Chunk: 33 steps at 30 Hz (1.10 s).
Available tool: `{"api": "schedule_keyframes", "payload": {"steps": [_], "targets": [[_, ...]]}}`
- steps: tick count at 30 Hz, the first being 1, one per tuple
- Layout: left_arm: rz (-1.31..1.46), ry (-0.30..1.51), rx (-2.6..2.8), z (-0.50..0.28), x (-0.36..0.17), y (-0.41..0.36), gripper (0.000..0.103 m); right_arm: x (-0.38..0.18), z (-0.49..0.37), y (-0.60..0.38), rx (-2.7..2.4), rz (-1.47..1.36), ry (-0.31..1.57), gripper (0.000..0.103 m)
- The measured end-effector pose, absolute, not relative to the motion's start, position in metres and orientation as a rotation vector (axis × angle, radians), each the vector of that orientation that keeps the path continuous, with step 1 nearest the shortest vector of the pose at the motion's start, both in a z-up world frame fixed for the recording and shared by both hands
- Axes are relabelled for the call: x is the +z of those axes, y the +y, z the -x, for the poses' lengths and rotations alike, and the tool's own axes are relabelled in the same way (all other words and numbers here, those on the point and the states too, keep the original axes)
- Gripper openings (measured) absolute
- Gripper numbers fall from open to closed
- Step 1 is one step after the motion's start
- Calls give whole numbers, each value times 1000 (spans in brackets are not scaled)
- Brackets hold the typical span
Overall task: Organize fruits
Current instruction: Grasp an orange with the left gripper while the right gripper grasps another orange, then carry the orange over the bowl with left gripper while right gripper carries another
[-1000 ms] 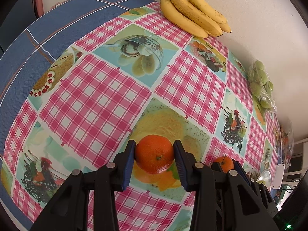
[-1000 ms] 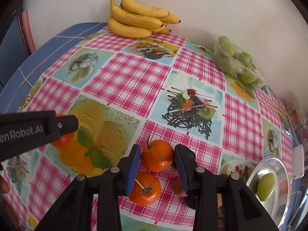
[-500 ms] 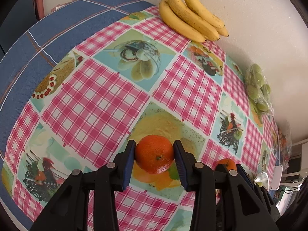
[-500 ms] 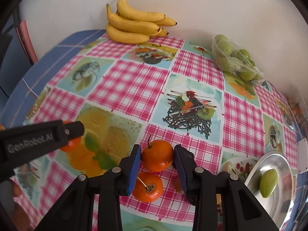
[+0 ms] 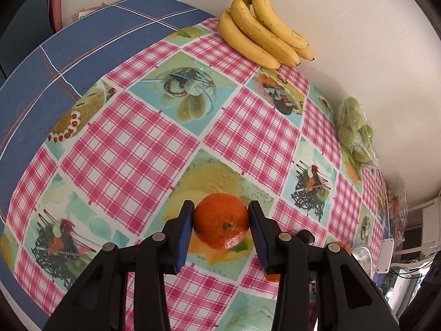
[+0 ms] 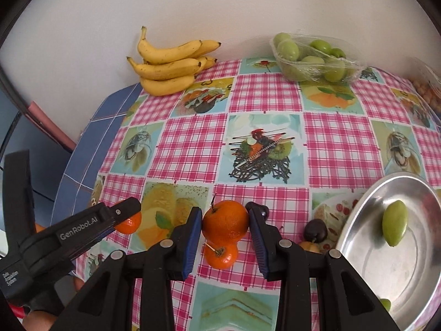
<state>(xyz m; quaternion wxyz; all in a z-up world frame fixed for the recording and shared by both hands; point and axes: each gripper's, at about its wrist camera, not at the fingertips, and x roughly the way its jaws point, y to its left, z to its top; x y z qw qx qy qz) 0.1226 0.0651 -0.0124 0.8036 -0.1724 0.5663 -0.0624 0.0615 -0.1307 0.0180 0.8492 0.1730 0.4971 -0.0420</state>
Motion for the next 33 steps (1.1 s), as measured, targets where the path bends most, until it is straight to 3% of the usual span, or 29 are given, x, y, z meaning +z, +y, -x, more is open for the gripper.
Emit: {"api": "schedule_keyframes", "payload": {"steps": [10, 33], "targets": [[302, 1206, -205, -110, 1, 27, 41, 25, -34, -174, -175, -468, 1045, 38], [-131, 1234, -655, -10, 13, -176, 42, 31, 78, -334, -604, -655, 961, 38]]}}
